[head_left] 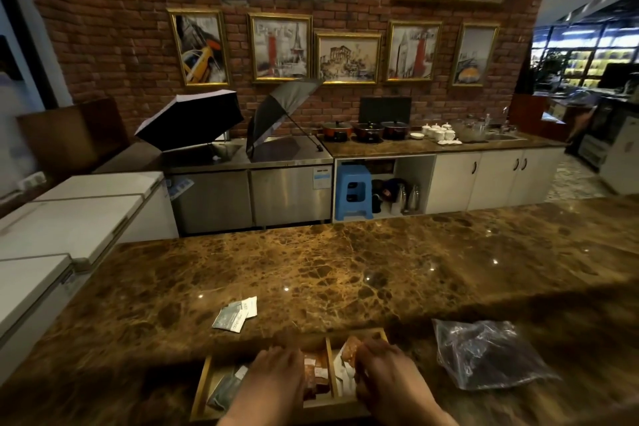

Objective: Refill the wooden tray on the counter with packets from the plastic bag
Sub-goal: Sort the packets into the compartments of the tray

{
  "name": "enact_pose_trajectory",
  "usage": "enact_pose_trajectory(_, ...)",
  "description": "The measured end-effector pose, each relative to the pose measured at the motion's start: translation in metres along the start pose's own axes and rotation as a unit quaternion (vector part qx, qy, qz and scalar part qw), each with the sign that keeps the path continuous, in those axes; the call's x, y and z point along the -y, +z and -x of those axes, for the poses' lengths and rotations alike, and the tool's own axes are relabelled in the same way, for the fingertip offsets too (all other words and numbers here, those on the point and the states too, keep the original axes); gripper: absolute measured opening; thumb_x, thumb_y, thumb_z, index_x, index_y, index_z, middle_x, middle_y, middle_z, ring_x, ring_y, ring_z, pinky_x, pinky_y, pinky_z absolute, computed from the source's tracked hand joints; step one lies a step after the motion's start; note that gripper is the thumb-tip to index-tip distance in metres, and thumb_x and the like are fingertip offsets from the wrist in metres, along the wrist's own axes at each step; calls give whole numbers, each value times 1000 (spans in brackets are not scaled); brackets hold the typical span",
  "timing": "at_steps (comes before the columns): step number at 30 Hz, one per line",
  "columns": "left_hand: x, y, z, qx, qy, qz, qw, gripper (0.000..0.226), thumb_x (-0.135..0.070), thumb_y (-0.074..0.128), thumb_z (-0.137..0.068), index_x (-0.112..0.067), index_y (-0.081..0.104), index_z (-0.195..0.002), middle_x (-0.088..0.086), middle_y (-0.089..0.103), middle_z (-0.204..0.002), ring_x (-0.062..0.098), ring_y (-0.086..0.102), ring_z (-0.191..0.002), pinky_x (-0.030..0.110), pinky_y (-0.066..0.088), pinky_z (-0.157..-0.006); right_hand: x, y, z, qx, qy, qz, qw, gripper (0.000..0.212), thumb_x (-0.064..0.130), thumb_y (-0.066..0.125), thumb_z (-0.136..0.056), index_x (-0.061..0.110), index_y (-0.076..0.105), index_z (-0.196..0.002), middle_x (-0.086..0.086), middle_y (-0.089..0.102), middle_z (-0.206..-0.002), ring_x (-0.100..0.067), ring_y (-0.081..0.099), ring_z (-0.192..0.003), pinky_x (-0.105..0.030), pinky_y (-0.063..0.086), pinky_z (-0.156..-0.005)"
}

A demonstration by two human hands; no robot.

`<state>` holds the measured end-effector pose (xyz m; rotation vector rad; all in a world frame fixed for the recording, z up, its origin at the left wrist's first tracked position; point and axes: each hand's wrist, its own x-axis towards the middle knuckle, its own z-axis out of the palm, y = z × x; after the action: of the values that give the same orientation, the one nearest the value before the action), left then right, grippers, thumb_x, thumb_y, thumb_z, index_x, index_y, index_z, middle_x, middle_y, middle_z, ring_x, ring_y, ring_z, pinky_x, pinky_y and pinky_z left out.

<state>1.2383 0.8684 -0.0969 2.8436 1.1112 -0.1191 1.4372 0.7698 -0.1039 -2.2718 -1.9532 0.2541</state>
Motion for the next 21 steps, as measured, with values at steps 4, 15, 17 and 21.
enact_pose_trajectory(4,3,0,6,-16,13,35,999,52,-45,43,-103,-17,39,-146,3,38,-156,21,32,-144,35,24,-118,3,-2,6,-52,11,-20,998,38,43,45,-92,34,53,-128,5,55,-139,-18,53,-122,-33,46,-101)
enact_pose_trajectory(15,4,-3,21,5,37,108,993,40,-53,47,-98,-30,54,-130,-3,49,-146,18,43,-134,31,35,-106,21,3,4,-19,-11,-8,1000,32,42,50,-96,31,64,-122,10,55,-135,-12,46,-130,-29,42,-105)
enact_pose_trajectory(17,6,-5,20,5,40,126,991,41,-55,47,-98,-32,54,-131,-5,48,-146,17,42,-135,32,33,-108,24,1,1,-35,2,4,999,31,42,52,-94,32,61,-122,10,56,-131,-14,50,-124,-29,44,-98)
enact_pose_trajectory(21,27,-8,21,-33,4,181,983,39,-58,44,-97,-41,51,-132,-11,50,-142,17,44,-131,34,35,-109,37,-5,-17,-82,7,-3,997,30,44,48,-97,36,52,-126,14,49,-122,-8,51,-112,-24,44,-85)
